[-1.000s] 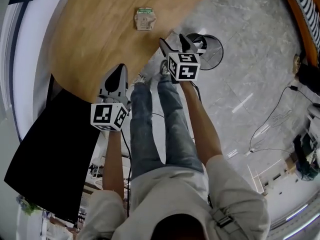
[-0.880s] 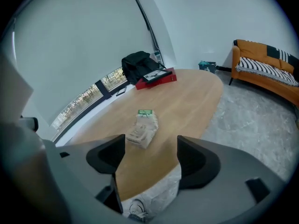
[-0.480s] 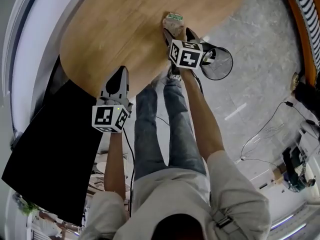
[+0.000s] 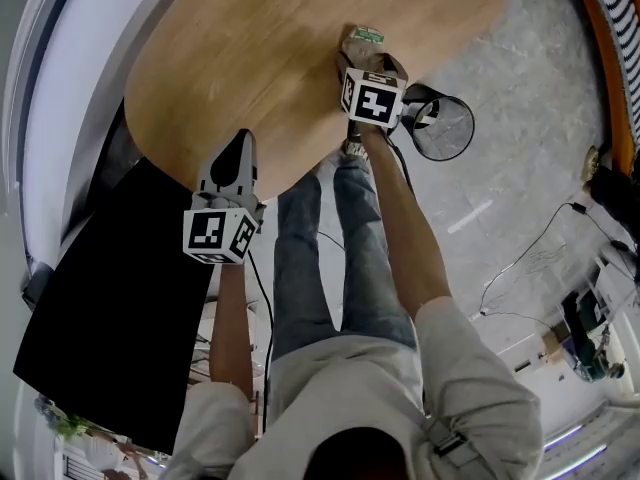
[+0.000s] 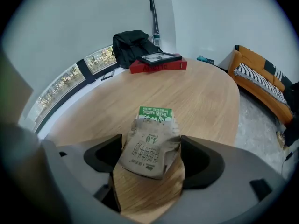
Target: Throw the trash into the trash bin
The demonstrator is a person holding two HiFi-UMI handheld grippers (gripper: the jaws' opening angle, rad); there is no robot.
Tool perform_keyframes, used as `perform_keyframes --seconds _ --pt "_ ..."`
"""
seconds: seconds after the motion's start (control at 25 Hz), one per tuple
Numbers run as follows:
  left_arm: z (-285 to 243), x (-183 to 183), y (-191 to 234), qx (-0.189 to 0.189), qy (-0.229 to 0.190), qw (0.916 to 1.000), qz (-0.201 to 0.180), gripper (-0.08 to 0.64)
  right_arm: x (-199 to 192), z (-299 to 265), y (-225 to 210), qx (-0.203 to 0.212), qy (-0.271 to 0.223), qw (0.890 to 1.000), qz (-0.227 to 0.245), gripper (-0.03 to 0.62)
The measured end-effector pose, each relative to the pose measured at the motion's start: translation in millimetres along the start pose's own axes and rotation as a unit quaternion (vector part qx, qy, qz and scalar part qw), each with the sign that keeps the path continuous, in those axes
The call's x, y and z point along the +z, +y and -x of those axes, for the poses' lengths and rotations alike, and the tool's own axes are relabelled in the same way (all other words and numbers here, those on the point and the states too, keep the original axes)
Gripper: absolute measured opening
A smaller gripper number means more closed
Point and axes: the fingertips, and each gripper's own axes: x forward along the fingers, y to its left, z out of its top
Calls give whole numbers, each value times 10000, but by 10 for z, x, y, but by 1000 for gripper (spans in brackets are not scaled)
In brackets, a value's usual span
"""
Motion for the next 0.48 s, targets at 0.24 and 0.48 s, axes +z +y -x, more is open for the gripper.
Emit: perform_keyframes --seconds 0.24,0.48 --pt "-10 -9 30 -2 9 10000 60 18 -4 -14 -4 -120 255 9996 -42 373" --pt "-11 -19 3 -24 25 10000 54 17 2 12 -18 -70 137 9998 -131 373"
